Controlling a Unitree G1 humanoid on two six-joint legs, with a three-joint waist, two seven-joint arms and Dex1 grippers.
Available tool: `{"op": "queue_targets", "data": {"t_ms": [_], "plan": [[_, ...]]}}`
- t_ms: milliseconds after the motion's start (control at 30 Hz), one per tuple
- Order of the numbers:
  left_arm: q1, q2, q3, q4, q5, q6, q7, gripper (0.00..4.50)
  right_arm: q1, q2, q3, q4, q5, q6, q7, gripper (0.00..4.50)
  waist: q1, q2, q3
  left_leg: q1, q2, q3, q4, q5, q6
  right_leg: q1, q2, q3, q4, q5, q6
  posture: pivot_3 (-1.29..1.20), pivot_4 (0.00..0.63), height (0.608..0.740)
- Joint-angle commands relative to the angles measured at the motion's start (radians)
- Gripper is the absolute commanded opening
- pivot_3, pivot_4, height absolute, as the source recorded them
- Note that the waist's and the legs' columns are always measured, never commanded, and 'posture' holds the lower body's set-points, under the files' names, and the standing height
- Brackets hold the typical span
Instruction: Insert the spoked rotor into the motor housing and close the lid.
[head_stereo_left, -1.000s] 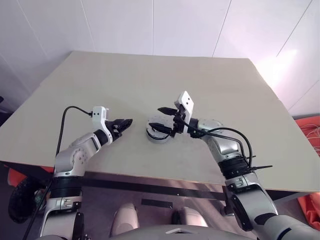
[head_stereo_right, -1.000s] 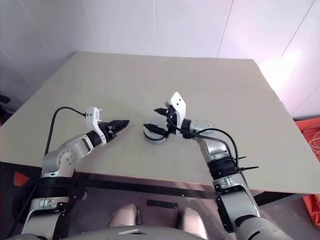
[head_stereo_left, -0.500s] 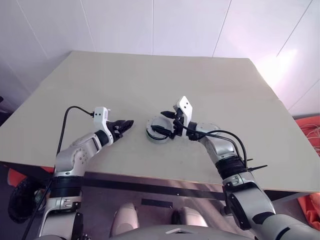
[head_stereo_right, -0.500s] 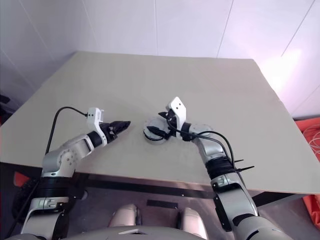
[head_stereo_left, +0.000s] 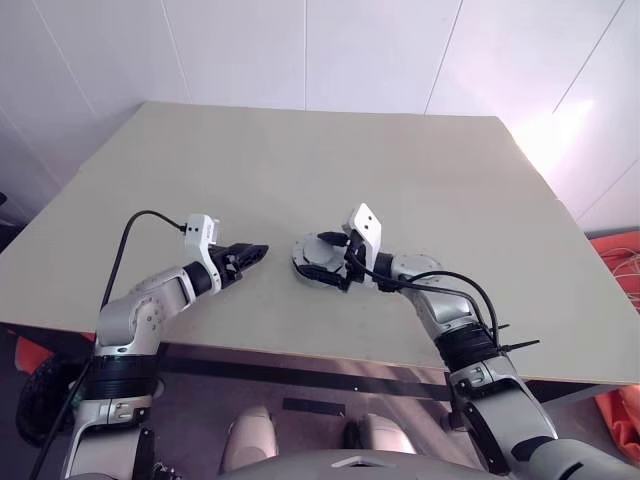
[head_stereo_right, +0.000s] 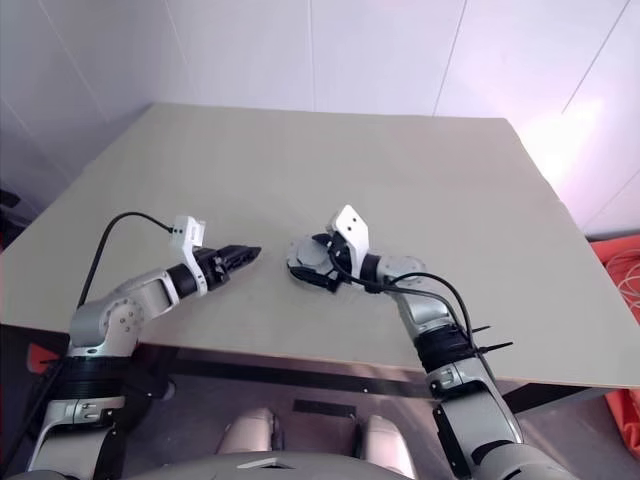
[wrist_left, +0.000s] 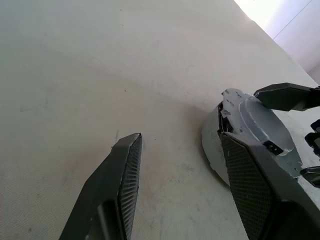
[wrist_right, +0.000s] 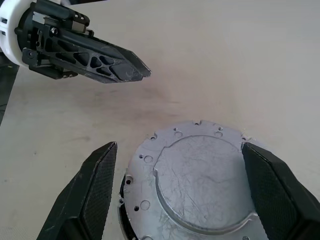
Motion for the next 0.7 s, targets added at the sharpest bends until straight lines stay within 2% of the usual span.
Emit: {"op": "queue_targets", "data": {"t_ms": [33, 667, 700], "plan": [[-0.006, 0.011, 0.002, -0.042, -0.014, 0.002, -0.013, 2.67, -0.027, 0.015, -0.017, 0.035, -0.012, -0.038, -0.032, 4.48, 0.000, 0.000, 0.000, 0.000, 0.000, 0.000, 0.000, 0.000, 0.000, 0.000, 0.000, 0.000, 0.000, 0.000, 0.000, 0.00, 0.000, 0.740], [-0.004, 0.007, 0.002, -0.040, 0.001, -0.015, -0.004, 2.67, -0.024, 0.003, -0.014, 0.089, -0.050, -0.129, -0.054, 4.48, -0.001, 0.000, 0.000, 0.000, 0.000, 0.000, -0.001, 0.000, 0.000, 0.000, 0.000, 0.000, -0.001, 0.000, 0.000, 0.00, 0.000, 0.740], [-0.005, 0.009, 0.004, -0.038, 0.001, -0.016, -0.005, 2.67, -0.025, 0.002, -0.014, 0.093, -0.053, -0.131, -0.056, 4.30, -0.001, 0.000, 0.000, 0.000, 0.000, 0.000, -0.001, 0.000, 0.000, 0.000, 0.000, 0.000, -0.001, 0.000, 0.000, 0.00, 0.000, 0.740]]}}
